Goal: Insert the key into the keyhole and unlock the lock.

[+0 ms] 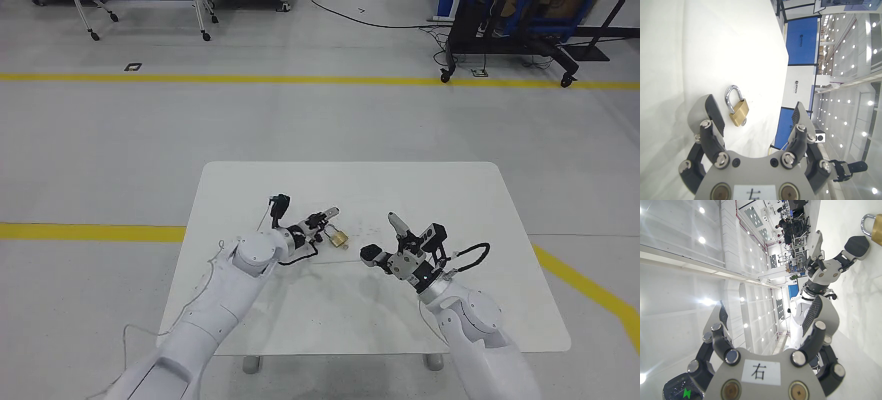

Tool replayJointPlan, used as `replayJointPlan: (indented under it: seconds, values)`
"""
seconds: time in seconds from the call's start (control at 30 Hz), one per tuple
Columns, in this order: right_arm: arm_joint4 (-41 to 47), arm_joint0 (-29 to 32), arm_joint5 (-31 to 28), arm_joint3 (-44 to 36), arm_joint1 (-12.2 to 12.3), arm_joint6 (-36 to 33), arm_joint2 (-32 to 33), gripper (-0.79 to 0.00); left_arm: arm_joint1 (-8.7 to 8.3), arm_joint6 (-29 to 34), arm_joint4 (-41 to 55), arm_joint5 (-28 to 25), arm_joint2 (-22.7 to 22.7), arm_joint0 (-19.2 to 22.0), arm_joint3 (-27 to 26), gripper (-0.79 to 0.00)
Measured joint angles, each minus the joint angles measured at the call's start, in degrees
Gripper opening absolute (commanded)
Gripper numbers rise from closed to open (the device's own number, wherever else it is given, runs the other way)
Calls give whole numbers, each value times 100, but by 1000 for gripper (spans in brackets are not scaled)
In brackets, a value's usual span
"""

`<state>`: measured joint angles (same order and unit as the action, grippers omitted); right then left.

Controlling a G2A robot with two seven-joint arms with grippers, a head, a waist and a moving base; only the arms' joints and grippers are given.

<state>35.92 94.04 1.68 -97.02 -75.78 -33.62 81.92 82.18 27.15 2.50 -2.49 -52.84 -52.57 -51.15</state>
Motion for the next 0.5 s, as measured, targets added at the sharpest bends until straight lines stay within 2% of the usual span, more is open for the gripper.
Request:
replayJointPlan:
  seconds: [0.1,0.2,0.3,0.43,0.5]
  values:
    - [-27,0,-37,-16,0,37,24,0,-89,-491,-686,-172,-32,-186,-436,0]
    - [62,113,-486,-157,8,191,218,0,-221,-948,-1357,-183,-211,-546,-1175,0]
    - [348,366,-1019,-342,33,97,603,0,-387,-1244,-1993,34,-549,-1043,-2167,0]
    - [564,766,-1808,-671,42,226,1081,0,-620,-1661,-3257,628,-1090,-1916,-3843,0]
    - [629,873,-1974,-782,41,237,1157,0,-689,-1885,-3896,945,-1280,-2299,-4531,0]
